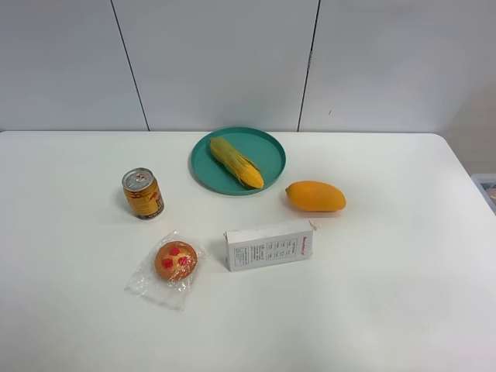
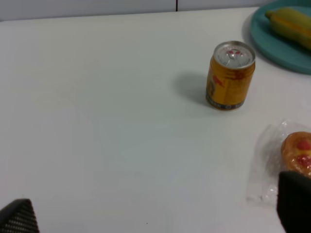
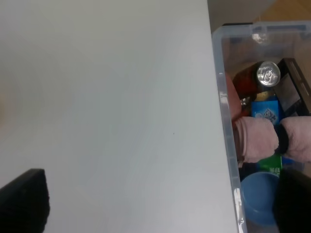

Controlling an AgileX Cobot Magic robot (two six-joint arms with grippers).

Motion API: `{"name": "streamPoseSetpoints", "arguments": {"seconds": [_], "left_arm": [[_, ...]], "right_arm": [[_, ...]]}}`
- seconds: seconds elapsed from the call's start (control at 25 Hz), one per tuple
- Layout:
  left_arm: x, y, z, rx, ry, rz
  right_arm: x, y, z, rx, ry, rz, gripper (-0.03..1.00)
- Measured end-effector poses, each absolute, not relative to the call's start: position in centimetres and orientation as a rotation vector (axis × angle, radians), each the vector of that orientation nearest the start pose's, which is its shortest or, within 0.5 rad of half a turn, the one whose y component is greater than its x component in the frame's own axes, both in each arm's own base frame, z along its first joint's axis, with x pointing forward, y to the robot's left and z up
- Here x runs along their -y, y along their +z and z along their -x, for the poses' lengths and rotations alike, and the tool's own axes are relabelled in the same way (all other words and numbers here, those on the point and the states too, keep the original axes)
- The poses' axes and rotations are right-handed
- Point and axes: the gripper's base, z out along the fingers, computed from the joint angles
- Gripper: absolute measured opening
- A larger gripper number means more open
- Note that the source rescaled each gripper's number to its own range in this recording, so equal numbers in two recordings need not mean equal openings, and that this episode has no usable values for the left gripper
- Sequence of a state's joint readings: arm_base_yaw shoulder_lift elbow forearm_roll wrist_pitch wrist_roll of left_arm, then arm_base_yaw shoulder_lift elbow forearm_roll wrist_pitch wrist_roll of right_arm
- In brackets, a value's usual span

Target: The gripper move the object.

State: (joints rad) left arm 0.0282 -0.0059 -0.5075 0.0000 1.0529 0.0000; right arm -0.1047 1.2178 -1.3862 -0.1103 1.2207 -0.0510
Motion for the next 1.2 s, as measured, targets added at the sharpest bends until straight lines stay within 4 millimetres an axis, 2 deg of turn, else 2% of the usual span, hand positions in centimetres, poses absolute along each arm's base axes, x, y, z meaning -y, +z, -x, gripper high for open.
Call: {"name": "streamPoseSetpoints", "arguments": {"seconds": [0.12,0.48,0.64,0.92,1.04,1.2], "left_arm": [[0.0,28.0,0.6,-2.023,0.018,0.029],[0.0,28.0,0.6,-2.023,0.018,0.029],[0.0,28.0,0.6,-2.023,0.018,0.029],[0.0,28.0,0.6,-2.023,0.018,0.029],[0.0,28.0,0.6,-2.023,0.018,0.029],[0.0,28.0,0.6,-2.023,0.018,0.029]], "right_arm": [[3.0,41.4,-20.3,-2.51,-0.203,-0.063,0.85],[2.2,42.0,-11.9,-2.359,-0.212,-0.072,0.85],[1.7,41.5,-8.3,-2.286,-0.201,-0.083,0.85],[1.0,37.8,-3.0,-2.174,-0.175,-0.085,0.85],[0.7,35.8,-1.3,-2.138,-0.163,-0.084,0.85],[0.3,33.3,0.0,-2.066,-0.136,-0.077,0.85]]}}
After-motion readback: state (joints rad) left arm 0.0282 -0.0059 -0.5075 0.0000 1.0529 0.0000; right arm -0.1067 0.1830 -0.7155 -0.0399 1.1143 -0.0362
